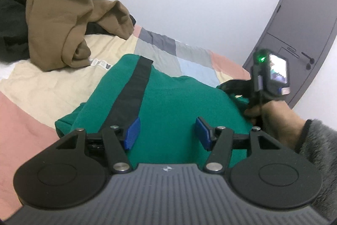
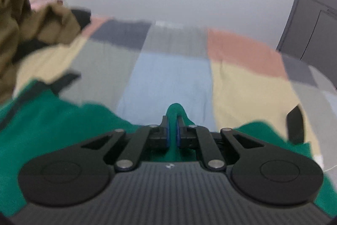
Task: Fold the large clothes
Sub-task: 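Grasp the green loop on the folded hoodie with the right tool, then release the loop and pull the right tool back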
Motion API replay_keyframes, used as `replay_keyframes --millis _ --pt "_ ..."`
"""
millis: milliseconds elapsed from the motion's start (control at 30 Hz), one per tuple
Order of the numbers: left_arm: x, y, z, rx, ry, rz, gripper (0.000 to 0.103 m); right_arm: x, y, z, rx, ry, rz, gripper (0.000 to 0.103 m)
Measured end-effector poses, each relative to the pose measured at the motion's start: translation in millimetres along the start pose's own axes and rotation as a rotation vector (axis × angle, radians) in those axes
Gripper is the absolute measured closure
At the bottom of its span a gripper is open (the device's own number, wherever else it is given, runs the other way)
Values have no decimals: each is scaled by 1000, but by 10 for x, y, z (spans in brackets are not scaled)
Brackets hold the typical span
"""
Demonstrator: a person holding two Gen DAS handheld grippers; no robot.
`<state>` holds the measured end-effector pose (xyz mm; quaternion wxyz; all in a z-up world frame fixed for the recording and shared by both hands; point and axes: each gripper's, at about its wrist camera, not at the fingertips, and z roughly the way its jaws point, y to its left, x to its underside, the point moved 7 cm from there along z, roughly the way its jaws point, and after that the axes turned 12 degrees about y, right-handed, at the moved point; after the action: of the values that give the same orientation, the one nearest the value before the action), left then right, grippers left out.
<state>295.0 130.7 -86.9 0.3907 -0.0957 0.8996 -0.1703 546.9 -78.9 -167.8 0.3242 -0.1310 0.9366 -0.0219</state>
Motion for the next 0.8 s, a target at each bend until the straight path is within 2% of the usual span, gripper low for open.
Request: replay_keyframes --millis 167,233,333,400,467,700,800 --pt "9 8 48 -4 9 8 38 72 -57 36 -58 9 46 90" --pt "4 27 70 -3 17 -2 38 77 -103 -50 -81 -1 69 89" --pt "2 59 83 -7 25 -16 38 98 -163 -254 -113 -37 96 81" --pt "6 58 64 -10 21 -16 38 151 -191 -433 -136 -45 101 58" --pt "2 41 46 -22 15 -4 38 237 -227 -660 -150 -75 101 49" --pt "72 -47 31 -69 18 50 38 772 -389 -1438 -180 -142 90 49" --pt "100 -66 48 -87 26 61 38 1023 -490 -1594 -182 -143 105 49"
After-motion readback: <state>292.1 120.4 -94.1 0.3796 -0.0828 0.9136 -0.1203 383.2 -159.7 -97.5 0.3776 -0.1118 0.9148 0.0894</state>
